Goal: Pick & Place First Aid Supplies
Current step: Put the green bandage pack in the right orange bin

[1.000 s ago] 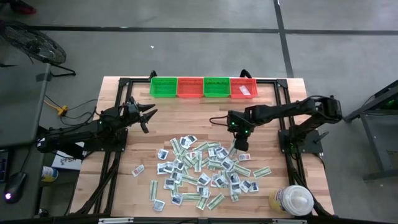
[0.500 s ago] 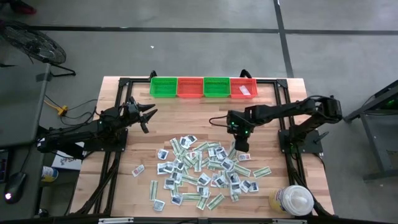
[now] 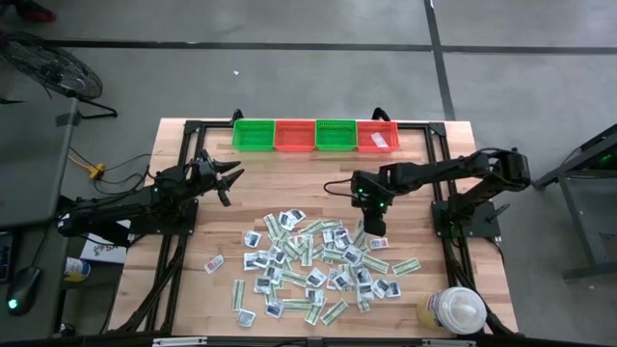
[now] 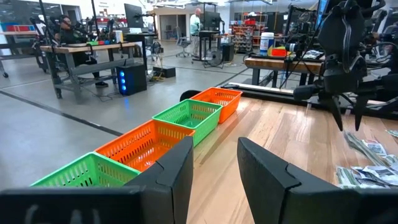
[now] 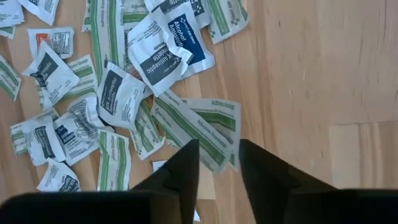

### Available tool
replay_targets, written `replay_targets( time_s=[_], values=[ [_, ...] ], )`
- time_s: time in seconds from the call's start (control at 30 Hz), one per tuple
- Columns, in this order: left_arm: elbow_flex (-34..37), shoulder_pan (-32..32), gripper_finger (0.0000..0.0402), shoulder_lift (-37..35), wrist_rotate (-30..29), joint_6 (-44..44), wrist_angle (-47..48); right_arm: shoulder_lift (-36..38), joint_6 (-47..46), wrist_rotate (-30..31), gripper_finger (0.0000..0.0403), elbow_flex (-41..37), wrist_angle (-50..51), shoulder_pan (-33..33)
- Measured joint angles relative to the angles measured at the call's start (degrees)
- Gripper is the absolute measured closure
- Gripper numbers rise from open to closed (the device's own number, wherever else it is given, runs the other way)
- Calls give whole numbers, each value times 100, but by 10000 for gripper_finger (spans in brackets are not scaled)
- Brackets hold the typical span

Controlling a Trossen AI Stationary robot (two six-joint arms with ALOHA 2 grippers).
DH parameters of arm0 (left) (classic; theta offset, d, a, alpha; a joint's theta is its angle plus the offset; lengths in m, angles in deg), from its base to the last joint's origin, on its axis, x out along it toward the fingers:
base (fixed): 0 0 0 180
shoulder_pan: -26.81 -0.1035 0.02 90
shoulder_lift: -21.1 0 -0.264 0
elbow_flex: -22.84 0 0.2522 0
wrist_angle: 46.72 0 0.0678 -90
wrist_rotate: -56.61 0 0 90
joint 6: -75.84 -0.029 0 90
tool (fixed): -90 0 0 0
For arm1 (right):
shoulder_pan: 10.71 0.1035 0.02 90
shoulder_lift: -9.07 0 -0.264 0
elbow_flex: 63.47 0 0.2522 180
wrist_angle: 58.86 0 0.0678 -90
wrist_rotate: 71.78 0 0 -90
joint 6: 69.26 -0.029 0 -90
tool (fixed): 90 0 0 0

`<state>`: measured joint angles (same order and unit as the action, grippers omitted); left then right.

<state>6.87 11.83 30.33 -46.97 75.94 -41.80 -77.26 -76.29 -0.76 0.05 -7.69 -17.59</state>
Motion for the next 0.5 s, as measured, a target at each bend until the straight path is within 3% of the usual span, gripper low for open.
replay_targets(
  time_s=[0.27, 0.5],
  values=[
    [1, -2, 279, -2, 0, 0, 2, -257, -2, -116, 286, 0, -214, 0],
    [-1, -2, 279, 0, 0, 0, 0, -326, -2, -111, 328, 0, -343, 0]
  ],
)
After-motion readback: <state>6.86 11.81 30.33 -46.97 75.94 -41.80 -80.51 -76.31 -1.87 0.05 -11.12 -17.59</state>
